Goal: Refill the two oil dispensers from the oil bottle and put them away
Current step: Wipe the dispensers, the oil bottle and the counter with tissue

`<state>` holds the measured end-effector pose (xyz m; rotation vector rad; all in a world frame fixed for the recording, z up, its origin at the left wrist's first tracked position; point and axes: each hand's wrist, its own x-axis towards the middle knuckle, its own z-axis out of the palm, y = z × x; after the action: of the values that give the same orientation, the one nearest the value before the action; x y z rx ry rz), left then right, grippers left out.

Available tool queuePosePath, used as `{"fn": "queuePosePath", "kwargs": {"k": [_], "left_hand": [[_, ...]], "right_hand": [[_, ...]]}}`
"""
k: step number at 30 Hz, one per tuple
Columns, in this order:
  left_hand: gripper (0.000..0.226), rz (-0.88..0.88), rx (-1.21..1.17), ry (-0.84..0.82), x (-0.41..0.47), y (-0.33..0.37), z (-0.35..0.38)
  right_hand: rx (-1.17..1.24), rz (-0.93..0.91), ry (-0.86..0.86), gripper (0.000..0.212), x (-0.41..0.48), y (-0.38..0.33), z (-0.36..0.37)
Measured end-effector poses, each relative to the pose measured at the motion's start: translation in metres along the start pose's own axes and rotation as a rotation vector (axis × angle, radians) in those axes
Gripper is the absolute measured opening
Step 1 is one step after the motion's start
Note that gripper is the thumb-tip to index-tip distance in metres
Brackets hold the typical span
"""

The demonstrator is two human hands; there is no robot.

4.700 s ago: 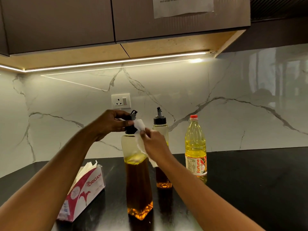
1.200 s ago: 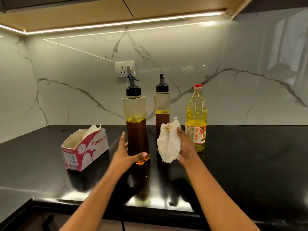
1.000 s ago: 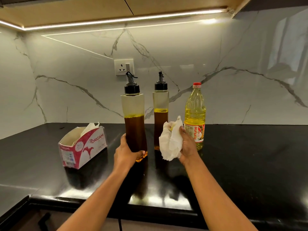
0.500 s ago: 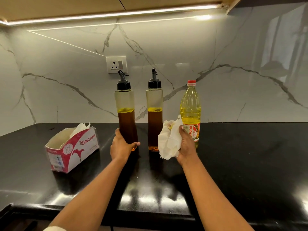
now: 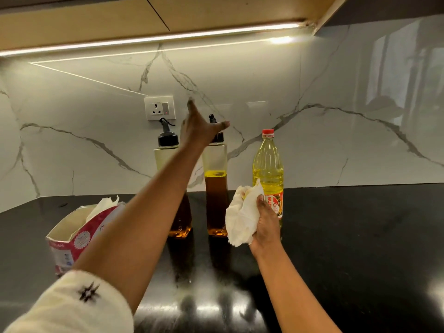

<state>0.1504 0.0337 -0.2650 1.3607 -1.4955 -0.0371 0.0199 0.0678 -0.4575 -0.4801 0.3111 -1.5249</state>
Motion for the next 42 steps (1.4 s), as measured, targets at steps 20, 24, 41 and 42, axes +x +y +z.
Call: {"fn": "queuePosePath", "kwargs": {"k": [20,24,41,42], "left_hand": [[0.048,0.165,0.07,-0.209,-0.023,-0.011,-0.046],[0.059,0.137,0.001,-0.266,-0.038,-0.006,-0.062],[0.064,0.168,-0.02,-0.265,-0.06,0.001,-0.075],[0.06,0.164,-0.021,-0.256,-0.06,0.0,-0.076]], "right_hand": [[-0.411,-0.268,0.281,0.014,-0.018,0.0,0.016],[-0.678,-0.394,0.213,0.019,-0.026,0.005,0.037],[-0.614,0.319,-0.022,0.089,-0.087,0.012,0.073],[-0.578,0.254,-0.115,0.092,-0.08,0.003,0.092]]}}
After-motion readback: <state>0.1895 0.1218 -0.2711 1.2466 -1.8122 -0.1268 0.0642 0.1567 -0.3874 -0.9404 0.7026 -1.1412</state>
